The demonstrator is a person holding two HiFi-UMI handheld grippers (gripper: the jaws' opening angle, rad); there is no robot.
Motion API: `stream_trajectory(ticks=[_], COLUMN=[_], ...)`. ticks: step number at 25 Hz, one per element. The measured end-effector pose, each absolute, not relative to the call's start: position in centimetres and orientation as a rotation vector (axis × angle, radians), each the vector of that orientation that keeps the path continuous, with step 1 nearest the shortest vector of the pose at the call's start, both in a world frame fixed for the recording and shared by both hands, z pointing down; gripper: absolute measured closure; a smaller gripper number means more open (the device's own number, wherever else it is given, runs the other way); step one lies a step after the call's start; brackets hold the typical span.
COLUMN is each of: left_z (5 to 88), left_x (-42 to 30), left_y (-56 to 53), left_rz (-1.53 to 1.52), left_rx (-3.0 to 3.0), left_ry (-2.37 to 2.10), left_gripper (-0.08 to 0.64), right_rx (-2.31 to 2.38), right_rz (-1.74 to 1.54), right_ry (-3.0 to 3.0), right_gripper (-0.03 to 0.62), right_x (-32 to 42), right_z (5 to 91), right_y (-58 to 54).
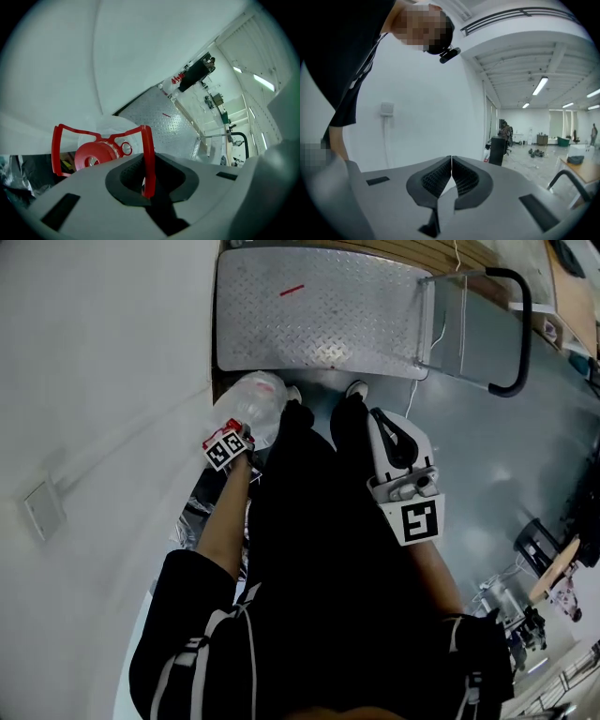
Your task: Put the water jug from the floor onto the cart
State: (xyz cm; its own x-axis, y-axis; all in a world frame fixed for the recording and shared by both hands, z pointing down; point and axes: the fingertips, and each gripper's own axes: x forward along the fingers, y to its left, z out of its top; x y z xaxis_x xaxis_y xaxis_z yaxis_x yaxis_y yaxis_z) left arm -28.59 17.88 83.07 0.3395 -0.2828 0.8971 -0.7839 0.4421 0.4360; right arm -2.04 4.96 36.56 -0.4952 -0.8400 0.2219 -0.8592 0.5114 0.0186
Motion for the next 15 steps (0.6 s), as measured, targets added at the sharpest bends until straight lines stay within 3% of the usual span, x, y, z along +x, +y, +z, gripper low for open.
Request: stream_trajectory(ticks=[15], left_z=[76.2], left_x=[-22.4], left_y=[10.9], left_rz=[0.694], left_rx=[1.317], left_ry=[-1.136], left_gripper=[0.503], right_rx=[1.623], right_rz=[0.16], right_ry=[-2.602], right_gripper=[0.574], right_x=[11.4], right_z=[35.4], right_y=[-2.4])
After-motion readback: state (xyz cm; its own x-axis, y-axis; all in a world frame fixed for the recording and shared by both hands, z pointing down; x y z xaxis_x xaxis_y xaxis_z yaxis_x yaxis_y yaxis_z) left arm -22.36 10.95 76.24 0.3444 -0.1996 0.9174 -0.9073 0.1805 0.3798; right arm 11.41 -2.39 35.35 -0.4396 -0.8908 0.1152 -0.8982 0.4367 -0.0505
